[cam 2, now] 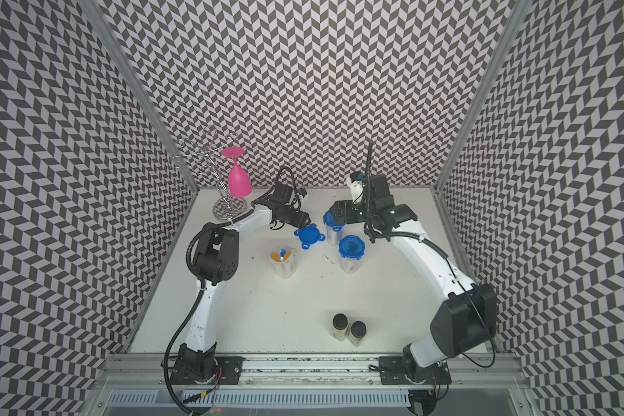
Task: Pack away toiletry kits
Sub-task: Move the lid to the center of the board.
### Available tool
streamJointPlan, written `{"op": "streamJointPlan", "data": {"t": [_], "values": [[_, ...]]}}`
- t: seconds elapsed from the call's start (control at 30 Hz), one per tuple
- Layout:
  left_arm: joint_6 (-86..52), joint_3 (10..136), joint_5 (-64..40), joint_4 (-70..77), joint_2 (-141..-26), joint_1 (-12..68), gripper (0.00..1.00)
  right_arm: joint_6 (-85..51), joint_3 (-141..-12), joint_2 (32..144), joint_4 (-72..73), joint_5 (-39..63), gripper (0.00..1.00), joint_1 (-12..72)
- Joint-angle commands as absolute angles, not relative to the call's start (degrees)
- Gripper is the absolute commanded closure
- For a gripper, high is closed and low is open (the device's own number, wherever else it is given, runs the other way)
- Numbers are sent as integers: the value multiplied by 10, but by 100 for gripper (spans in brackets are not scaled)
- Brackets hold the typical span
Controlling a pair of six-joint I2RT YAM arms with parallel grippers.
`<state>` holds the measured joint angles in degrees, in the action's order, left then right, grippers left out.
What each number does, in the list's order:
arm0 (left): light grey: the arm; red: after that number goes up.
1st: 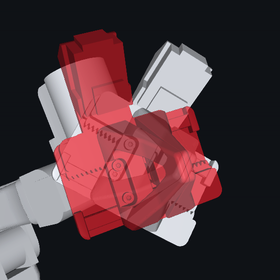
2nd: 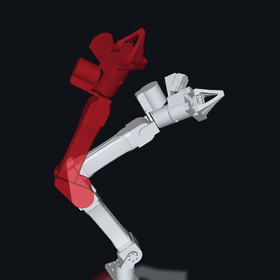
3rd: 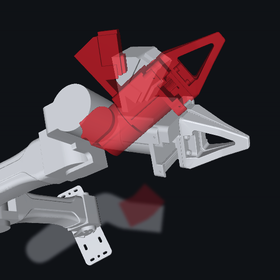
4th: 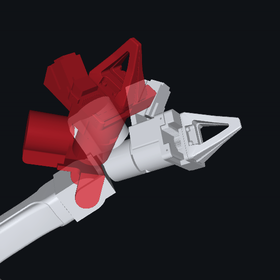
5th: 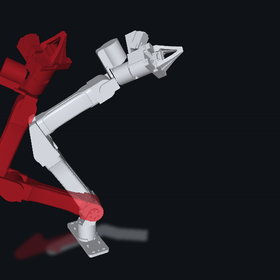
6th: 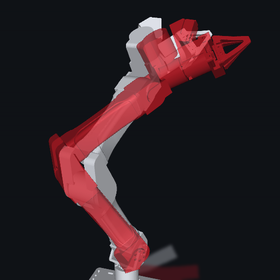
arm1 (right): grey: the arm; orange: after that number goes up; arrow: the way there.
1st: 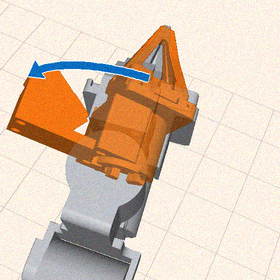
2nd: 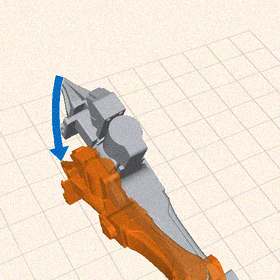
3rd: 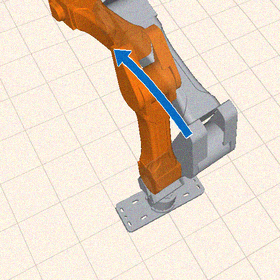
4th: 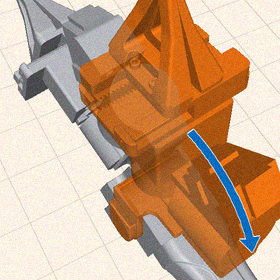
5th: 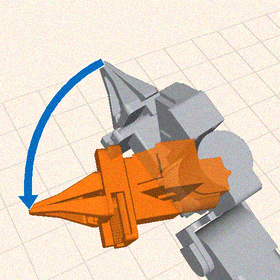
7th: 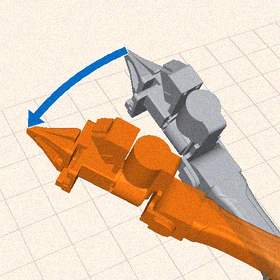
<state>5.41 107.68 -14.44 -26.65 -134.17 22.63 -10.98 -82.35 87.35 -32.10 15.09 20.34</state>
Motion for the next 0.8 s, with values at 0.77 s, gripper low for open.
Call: {"op": "streamJointPlan", "data": {"t": [0.77], "values": [[34, 1021, 13, -311, -1345, 201, 41, -114, -838, 883, -307, 146, 16, 194]]}}
